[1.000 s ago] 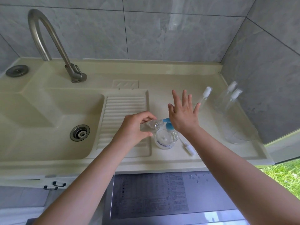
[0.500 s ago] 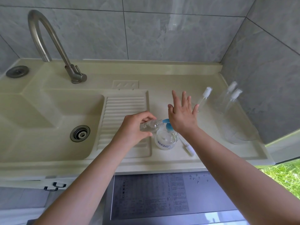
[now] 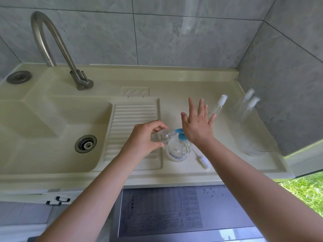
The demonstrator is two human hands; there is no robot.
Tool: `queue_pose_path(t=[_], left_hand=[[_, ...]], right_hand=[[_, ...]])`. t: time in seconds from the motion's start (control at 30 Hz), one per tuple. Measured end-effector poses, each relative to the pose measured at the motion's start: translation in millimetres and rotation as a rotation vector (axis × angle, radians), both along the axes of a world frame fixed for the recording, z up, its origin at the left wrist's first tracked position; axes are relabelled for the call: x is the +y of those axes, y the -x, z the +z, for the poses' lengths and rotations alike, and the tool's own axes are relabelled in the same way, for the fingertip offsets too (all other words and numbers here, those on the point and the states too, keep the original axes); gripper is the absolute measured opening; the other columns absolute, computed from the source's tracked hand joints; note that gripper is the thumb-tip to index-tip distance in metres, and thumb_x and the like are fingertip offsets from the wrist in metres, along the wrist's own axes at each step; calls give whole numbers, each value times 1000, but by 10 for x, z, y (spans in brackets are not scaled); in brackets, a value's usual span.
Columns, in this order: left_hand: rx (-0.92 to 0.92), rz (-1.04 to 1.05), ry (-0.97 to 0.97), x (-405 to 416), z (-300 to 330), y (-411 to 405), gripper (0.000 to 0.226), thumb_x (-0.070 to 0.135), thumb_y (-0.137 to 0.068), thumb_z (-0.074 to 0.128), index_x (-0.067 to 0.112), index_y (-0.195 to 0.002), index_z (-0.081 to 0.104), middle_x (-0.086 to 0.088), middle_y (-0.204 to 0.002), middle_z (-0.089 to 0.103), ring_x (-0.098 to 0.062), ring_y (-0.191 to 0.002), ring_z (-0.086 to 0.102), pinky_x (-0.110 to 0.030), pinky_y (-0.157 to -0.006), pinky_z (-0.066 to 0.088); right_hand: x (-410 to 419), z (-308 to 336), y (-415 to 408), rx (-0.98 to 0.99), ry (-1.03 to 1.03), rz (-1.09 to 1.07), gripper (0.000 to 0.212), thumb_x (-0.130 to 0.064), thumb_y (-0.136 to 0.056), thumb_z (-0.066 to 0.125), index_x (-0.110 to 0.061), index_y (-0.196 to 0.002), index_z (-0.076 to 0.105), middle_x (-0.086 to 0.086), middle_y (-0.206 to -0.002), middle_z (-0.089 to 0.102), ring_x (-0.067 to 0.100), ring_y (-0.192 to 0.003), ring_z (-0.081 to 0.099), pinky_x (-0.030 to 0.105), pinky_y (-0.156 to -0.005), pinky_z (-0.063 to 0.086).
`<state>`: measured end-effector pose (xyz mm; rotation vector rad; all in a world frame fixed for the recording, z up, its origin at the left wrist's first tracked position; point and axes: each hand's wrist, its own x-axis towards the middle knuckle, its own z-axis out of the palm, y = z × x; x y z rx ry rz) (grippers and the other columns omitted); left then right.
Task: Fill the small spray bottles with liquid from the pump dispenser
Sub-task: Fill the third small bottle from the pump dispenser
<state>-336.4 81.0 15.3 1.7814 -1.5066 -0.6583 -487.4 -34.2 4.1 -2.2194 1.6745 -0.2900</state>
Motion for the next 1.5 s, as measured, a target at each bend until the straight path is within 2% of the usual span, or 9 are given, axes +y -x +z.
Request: queue_pose_path(t=[0.23, 0.57, 0.7, 0.83, 0.93, 1.13, 1.3, 1.5], left_hand=[[14, 0, 12, 8, -5, -7, 51, 0, -60, 88, 20, -104, 72, 17, -89, 67, 24, -82, 54, 5, -77, 34], [15, 2, 12, -10, -33, -24, 51, 3, -59, 89, 25, -102, 72, 19, -89, 68, 17, -88, 57, 4, -80, 35], [27, 0, 14, -14, -24, -20, 50, 2, -60, 89, 23, -102, 72, 17, -89, 69, 18, -85, 57, 4, -79, 35], [29, -1, -6, -13, -31, -14, 51, 3, -61, 89, 26, -102, 71, 20, -90, 68, 21, -86, 56, 5, -78, 34], [38, -2, -1, -4, -45, -9, 51, 3, -60, 89, 28, -100, 70, 19, -90, 69, 17, -88, 57, 5, -77, 34], [22, 6, -25, -24, -67, -12, 51, 6, -60, 90, 32, -100, 70, 20, -91, 69, 9, -90, 61, 1, -79, 38], [13, 7, -36, -36, -66, -21, 52, 8, -60, 90, 33, -101, 70, 20, -93, 69, 10, -91, 60, 3, -80, 37], [40, 15, -12, -16, -53, -7, 49, 4, -61, 89, 27, -101, 70, 16, -94, 70, 10, -91, 60, 3, -80, 36]], right_hand=[[17, -11, -22, 19, 29, 39, 59, -35, -107, 22, -32, -160, -2, 12, -167, -11, 33, -154, -7, 60, -120, -5], [-2, 58, -15, 31, 23, 46, 61, -42, -107, 24, -31, -160, -6, 11, -167, -14, 32, -154, -9, 60, -119, -7], [-7, 18, -26, 76, 40, 65, 59, -37, -107, 21, -32, -160, -5, 12, -167, -13, 32, -154, -8, 59, -121, -5], [-17, 15, -19, 29, 5, 36, 60, -42, -107, 23, -33, -160, -4, 10, -167, -13, 31, -154, -8, 59, -120, -6], [-19, 43, -7, -9, -35, 8, 62, -44, -106, 25, -33, -160, -4, 10, -167, -13, 30, -154, -9, 59, -120, -8], [6, -32, -9, 57, -20, 55, 57, -37, -107, 20, -34, -160, -4, 9, -167, -13, 31, -154, -8, 58, -121, -5], [-5, -23, 7, 8, -4, 28, 59, -42, -107, 22, -33, -160, -3, 9, -167, -12, 29, -154, -9, 58, -120, -8], [-19, 101, -38, -237, -166, -59, 60, -47, -105, 28, -35, -160, 7, 6, -168, -1, 25, -155, -6, 56, -119, -10]])
